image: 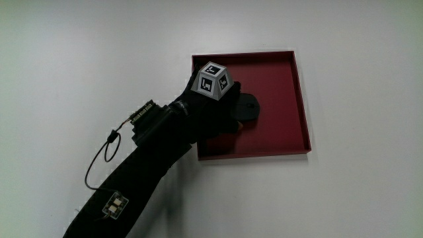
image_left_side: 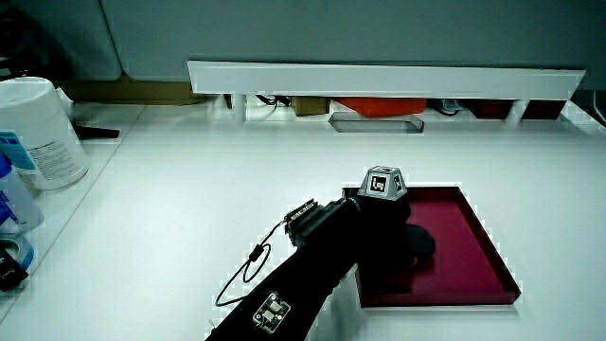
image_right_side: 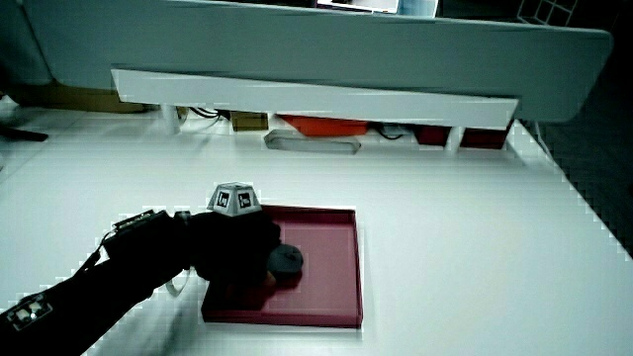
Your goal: Pick mouse from plate
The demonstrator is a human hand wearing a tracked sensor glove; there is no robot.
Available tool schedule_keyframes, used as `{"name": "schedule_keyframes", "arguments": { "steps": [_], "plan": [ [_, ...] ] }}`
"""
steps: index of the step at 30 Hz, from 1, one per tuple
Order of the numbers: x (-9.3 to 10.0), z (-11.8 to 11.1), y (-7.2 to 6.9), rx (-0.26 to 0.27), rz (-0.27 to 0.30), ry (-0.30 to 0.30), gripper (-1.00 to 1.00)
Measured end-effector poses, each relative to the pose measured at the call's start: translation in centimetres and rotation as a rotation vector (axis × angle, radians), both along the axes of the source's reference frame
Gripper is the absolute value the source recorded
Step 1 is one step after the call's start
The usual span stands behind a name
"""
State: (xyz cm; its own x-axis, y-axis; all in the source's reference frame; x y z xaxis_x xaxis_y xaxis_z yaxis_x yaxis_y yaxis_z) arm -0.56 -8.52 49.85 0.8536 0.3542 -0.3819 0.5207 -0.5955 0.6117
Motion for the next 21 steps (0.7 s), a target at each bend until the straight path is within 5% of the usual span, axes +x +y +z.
{"name": "schedule_keyframes", "arguments": {
  "steps": [7,21],
  "plan": [
    [-0.6,-2.7,-0.3,0.026,0.012,0.047,1.00],
    [-6.1,-8.1,-1.2,0.120,-0.059,0.136,1.00]
  ]
}}
